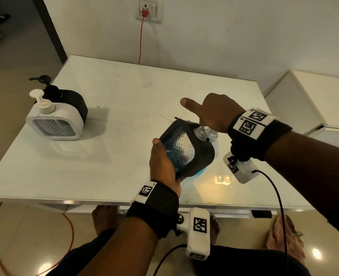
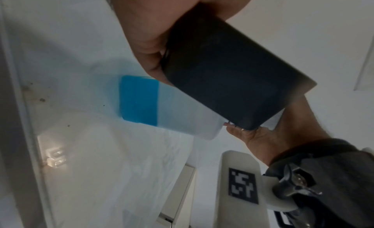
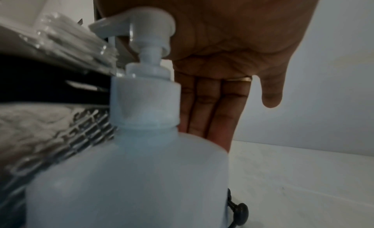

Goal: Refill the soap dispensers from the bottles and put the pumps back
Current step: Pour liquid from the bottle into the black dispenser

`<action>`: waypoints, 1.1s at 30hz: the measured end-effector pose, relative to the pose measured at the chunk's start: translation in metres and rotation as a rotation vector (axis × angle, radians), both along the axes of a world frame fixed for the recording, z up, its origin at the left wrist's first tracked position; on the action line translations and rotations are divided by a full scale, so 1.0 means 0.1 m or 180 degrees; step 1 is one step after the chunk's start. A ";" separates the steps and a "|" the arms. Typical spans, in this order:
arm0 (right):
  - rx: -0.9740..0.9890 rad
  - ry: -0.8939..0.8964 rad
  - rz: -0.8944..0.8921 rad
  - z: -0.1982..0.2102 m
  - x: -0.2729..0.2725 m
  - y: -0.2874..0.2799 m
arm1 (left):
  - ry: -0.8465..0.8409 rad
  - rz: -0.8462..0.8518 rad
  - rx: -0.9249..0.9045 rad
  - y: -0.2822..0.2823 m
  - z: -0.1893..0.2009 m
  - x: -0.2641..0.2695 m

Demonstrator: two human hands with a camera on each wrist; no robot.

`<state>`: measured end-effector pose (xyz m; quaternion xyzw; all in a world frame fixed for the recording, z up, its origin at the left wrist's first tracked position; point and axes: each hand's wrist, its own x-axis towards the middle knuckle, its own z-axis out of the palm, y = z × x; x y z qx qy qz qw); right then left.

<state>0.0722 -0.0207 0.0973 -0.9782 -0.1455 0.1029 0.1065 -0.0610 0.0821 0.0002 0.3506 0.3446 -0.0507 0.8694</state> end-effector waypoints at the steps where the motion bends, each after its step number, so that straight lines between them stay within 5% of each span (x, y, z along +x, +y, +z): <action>1: -0.0034 -0.0078 -0.0024 -0.01 0.00 0.00 | 0.0001 -0.0001 0.0002 0.00 0.01 0.00; 33: 0.0086 -0.0011 -0.0038 -0.03 0.02 -0.05 | 0.0041 -0.0013 0.0008 0.01 0.03 0.00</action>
